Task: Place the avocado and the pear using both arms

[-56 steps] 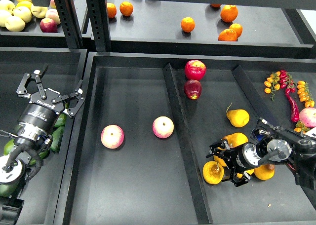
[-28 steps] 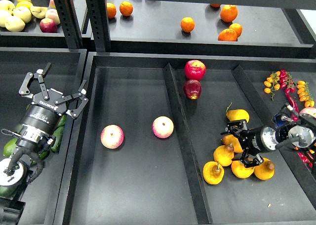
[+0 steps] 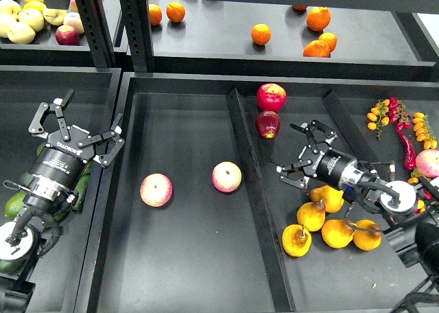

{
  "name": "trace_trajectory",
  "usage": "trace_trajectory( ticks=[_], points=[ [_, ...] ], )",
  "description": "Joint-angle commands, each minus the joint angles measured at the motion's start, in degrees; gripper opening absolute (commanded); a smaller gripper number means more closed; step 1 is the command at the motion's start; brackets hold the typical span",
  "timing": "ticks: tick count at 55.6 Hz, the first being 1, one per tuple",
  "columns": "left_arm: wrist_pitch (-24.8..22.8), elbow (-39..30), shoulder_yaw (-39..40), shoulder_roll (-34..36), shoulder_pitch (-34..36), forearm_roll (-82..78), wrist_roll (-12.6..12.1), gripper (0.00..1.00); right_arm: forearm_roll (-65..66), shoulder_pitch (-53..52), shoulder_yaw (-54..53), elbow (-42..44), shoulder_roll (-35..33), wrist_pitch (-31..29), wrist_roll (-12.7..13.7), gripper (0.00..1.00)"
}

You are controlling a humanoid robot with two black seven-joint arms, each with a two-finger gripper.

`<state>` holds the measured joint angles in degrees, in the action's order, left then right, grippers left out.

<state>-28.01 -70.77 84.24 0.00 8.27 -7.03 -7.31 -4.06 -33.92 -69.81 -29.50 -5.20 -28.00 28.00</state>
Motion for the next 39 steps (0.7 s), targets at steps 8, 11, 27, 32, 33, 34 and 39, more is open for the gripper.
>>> trace_trajectory(
  ticks=[8, 11, 27, 32, 33, 34, 39],
  points=[
    [0.01, 0.28, -0.39, 0.0, -0.09, 0.0, 0.37, 1.0, 0.01, 1.75, -7.0, 0.06, 5.2, 0.0, -2.14, 1.0],
    [0.01, 0.28, -0.39, 0.0, -0.09, 0.0, 0.37, 1.0, 0.01, 2.01, -7.7, -0.03, 5.2, 0.0, -6.9, 1.0],
    [0.01, -0.07, -0.39, 0.0, -0.18, 0.0, 1.25, 1.0, 0.01, 5.88, -13.16, -2.49, 5.2, 0.0, -18.6, 1.0],
    [0.01, -0.16, -0.39, 0.0, -0.35, 0.0, 1.25, 1.0, 0.01, 7.9, -12.8, -5.04, 5.2, 0.0, -18.6, 1.0],
    [0.01, -0.16, -0.39, 0.0, -0.44, 0.0, 1.25, 1.0, 0.01, 8.69, -12.72, -5.91, 5.2, 0.0, -18.6, 1.0],
    [0.01, -0.16, -0.39, 0.0, -0.53, 0.0, 1.25, 1.0, 0.01, 9.48, -12.72, -6.7, 5.2, 0.0, -18.6, 1.0],
    [0.01, -0.5, -0.31, 0.0, -1.32, 0.0, 1.25, 1.0, 0.01, 13.78, -12.72, -10.92, 5.2, 0.0, -18.6, 1.0]
  ],
)
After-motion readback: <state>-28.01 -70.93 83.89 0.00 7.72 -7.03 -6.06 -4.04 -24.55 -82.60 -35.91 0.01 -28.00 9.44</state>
